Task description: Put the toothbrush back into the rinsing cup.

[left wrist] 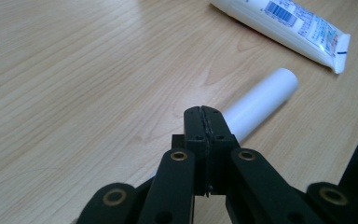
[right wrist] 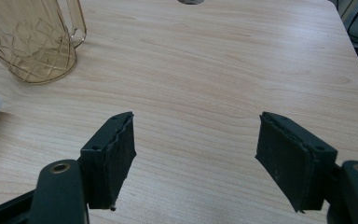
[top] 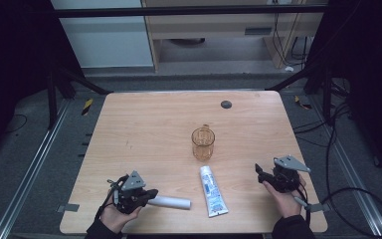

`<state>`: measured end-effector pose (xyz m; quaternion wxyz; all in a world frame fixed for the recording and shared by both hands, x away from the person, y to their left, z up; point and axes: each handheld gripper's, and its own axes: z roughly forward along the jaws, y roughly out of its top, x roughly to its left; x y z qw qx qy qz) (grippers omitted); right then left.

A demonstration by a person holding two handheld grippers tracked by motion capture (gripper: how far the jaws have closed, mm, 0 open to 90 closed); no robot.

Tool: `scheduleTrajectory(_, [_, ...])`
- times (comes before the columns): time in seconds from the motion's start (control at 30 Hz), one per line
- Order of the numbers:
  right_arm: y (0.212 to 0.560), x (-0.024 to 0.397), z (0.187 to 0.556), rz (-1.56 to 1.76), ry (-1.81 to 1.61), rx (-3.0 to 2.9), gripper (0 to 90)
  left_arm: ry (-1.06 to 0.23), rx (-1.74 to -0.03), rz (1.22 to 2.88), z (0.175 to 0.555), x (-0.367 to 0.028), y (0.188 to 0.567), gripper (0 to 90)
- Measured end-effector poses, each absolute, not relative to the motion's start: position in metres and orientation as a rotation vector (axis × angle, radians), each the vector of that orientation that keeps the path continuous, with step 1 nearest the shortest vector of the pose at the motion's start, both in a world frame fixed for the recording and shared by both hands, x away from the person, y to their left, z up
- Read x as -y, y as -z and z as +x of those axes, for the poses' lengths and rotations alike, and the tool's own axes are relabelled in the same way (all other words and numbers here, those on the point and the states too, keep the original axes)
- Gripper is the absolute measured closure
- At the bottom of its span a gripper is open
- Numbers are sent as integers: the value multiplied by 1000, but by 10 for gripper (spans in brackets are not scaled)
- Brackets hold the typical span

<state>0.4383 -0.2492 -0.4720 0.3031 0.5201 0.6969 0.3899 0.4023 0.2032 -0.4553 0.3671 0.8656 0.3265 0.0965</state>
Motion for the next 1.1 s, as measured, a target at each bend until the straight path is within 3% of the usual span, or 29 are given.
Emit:
scheduleTrajectory(0.47, [473, 251, 438, 1393, -1027, -1845, 277, -293, -1017, 2245, 390, -229, 462, 894])
scheduleTrajectory(1.1, [473, 251, 439, 1385, -1020, -1853, 277, -305, -1131, 2246, 402, -236, 475, 894])
